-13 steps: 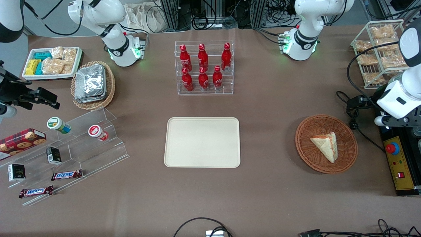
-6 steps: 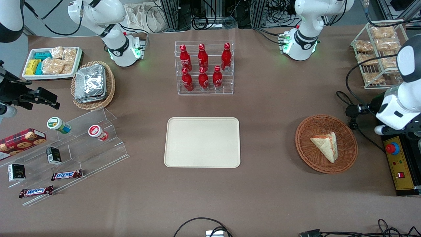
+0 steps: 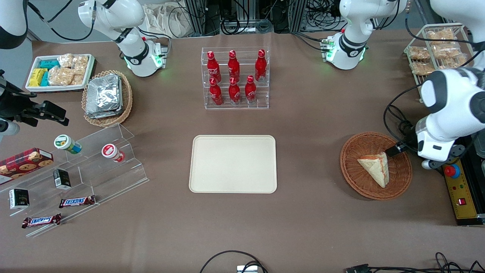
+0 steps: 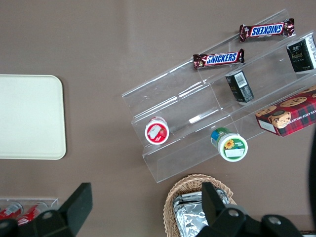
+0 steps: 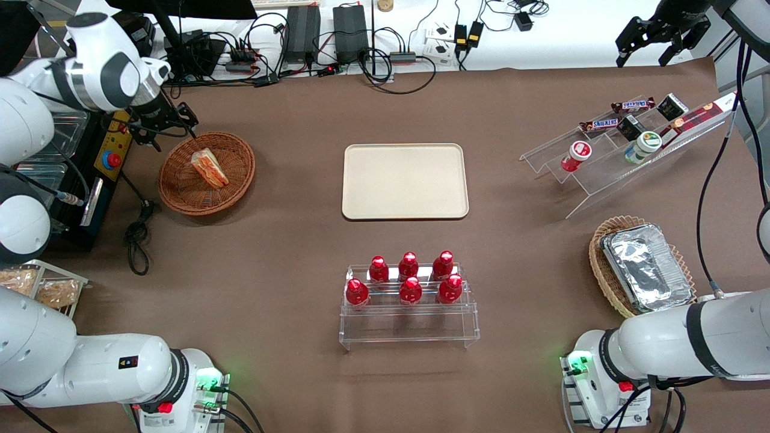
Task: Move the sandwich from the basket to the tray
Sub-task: 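Move the left gripper down over the sandwich in the wicker basket, then close the left gripper on the wrapped sandwich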
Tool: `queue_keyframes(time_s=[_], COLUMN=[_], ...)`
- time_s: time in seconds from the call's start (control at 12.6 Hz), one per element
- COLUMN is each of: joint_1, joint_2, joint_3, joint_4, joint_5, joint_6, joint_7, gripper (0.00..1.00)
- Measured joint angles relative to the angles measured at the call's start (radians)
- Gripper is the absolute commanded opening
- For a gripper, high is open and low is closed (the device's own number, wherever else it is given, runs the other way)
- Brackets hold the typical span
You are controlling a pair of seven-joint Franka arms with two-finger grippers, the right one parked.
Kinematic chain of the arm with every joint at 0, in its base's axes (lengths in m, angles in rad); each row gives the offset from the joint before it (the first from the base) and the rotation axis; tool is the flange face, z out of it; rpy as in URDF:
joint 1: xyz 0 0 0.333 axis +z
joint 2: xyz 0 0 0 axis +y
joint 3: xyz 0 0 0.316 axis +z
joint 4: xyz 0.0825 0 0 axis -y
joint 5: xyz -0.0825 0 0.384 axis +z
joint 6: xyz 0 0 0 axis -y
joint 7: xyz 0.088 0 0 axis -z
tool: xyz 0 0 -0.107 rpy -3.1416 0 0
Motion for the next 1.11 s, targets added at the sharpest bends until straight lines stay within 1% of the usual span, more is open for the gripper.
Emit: queue_keyframes(time_s=[0.32,0.87,0.95,1.03,1.11], joint_1=[0.000,-0.003,-0.006,-0.007,-0.009], joint_2=[0.049,0.181,0.191,0.198,0.202], joint_3=[0.000,-0.003,-0.004,-0.006,-0.006], joint_4=[-0.077,-0.085,-0.085,-0.085,-0.084], joint_5=[0.000,-0.004,-0.004,-0.005,-0.005], joint_6=[0.172,0.327,0.336,0.342,0.345], joint_7=[-0.070,-0.124,-0.128,-0.131,-0.137], gripper=[1.00,1.00,0.67,0.13,0.00])
